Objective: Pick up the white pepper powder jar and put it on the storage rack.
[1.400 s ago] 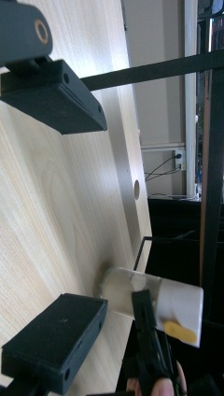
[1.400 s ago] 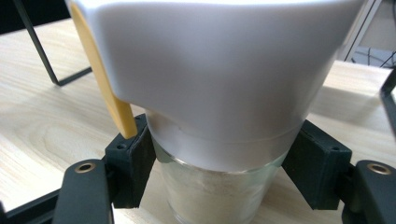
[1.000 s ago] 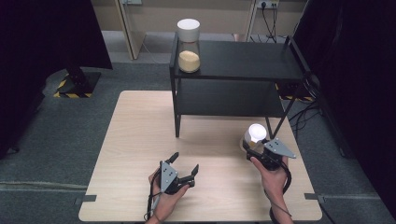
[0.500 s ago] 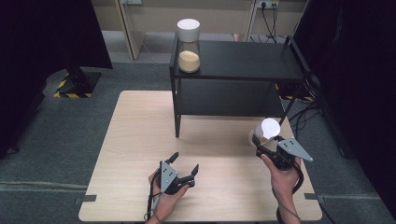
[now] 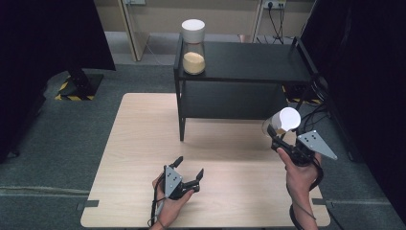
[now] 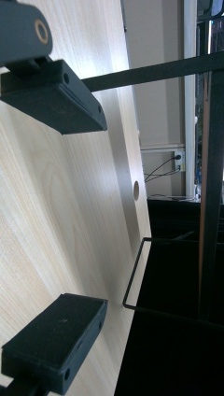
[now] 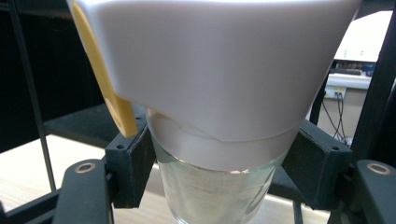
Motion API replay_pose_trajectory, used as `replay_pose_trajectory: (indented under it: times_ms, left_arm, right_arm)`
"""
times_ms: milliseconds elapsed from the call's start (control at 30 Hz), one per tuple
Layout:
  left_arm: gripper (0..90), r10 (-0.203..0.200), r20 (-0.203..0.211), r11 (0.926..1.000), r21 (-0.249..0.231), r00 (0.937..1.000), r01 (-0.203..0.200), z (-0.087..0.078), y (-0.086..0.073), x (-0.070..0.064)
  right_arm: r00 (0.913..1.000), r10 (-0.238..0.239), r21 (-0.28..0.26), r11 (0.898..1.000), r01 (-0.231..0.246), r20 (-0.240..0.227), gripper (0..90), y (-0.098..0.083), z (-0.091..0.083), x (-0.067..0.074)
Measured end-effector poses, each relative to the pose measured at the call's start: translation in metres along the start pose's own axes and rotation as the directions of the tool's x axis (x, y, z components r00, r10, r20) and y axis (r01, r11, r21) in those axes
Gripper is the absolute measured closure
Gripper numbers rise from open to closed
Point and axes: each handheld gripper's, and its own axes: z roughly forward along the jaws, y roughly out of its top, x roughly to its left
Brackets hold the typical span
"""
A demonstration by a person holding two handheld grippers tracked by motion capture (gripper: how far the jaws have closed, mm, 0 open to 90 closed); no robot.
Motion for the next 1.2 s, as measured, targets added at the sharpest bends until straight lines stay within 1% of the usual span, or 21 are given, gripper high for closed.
replay_pose_trajectory:
  times_ms: [533,833,1200]
  left_arm:
    - [12.0,-0.003,0.0,1.0,0.001,1.0,0.003,0.0,0.0,0.0]
    - [12.0,-0.004,0.0,1.0,0.002,1.0,0.004,0.0,0.0,0.0]
    - [12.0,-0.002,-0.001,1.0,0.002,1.0,0.002,0.0,0.0,0.0]
  right_arm:
    - [0.9996,-0.011,-0.054,0.998,0.012,0.025,30.5,0.032,0.002,-0.005]
    - [0.9994,-0.017,-0.077,0.997,0.019,0.029,30.6,0.044,0.005,-0.005]
    - [0.9992,-0.017,-0.114,0.993,0.021,0.036,30.6,0.067,0.011,-0.004]
